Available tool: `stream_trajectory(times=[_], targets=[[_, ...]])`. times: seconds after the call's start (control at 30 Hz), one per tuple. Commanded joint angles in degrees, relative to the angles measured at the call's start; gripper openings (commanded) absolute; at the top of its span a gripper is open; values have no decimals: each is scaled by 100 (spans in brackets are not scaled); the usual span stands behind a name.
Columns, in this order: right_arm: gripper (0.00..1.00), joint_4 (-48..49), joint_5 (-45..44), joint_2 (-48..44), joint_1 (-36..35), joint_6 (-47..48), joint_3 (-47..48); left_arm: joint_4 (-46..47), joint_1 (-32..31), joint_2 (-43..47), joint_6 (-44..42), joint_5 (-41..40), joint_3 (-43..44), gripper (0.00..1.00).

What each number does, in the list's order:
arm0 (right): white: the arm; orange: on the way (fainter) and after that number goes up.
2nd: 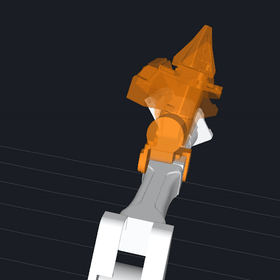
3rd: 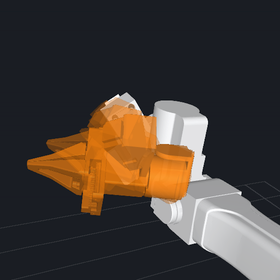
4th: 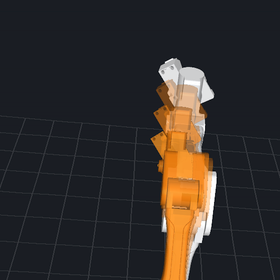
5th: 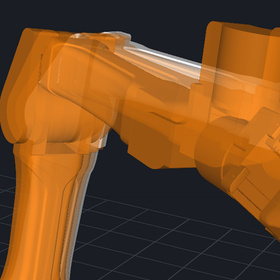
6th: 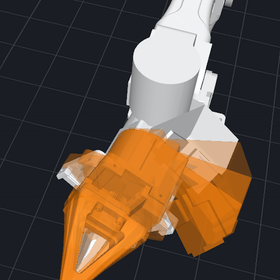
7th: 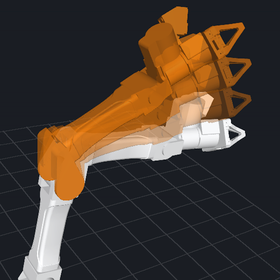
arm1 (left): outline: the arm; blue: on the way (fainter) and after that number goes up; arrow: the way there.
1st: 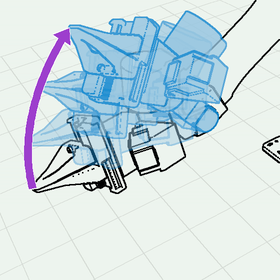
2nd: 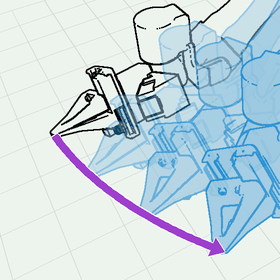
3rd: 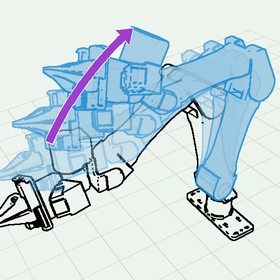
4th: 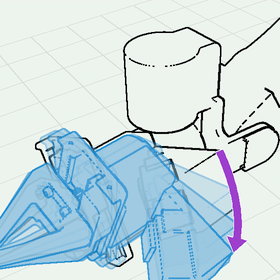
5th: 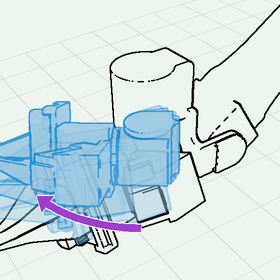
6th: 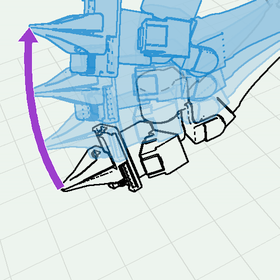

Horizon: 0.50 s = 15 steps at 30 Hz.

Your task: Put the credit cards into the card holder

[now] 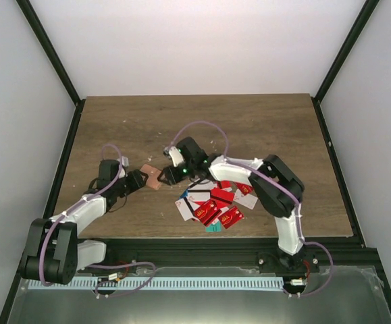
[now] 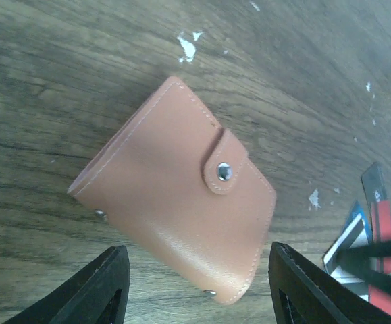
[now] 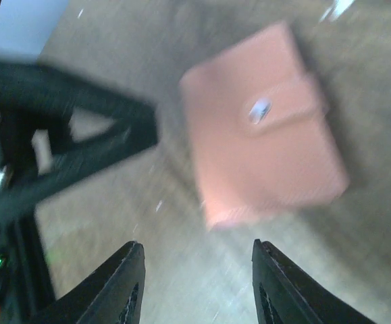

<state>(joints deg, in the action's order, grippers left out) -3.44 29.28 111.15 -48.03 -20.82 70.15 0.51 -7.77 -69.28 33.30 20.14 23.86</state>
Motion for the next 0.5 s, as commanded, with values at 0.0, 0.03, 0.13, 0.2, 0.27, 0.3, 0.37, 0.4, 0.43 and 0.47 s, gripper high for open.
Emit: stream_trajectory(times=[0.0,0.03,0.13,0.2,0.27,0.3,0.37,0.4,0.43,0.47], targets=[[45,-240,-729,814,315,85,1042,129,-14,-8,348,-235,-186,59],[45,-262,-807,991,367,105,1241,173,-15,-59,403,-178,-195,59],[44,-382,-918,1519,464,226,1747,286,-13,-188,581,-70,-225,59],[43,-569,-870,1774,482,317,2050,346,-13,-261,639,-73,-263,59],[42,-628,-635,1899,480,339,2115,445,-14,-366,785,-59,-312,59],[41,-585,-443,1909,480,347,2075,522,-12,-436,813,-31,-324,59],[38,-417,-108,1868,479,272,1881,657,-15,-627,828,-5,-342,58],[35,-290,74,1844,479,224,1779,748,-16,-730,833,22,-353,58],[32,-204,286,1818,479,184,1680,857,-13,-831,830,62,-355,56],[30,-144,468,1795,479,115,1603,962,-14,-952,828,110,-355,55]])
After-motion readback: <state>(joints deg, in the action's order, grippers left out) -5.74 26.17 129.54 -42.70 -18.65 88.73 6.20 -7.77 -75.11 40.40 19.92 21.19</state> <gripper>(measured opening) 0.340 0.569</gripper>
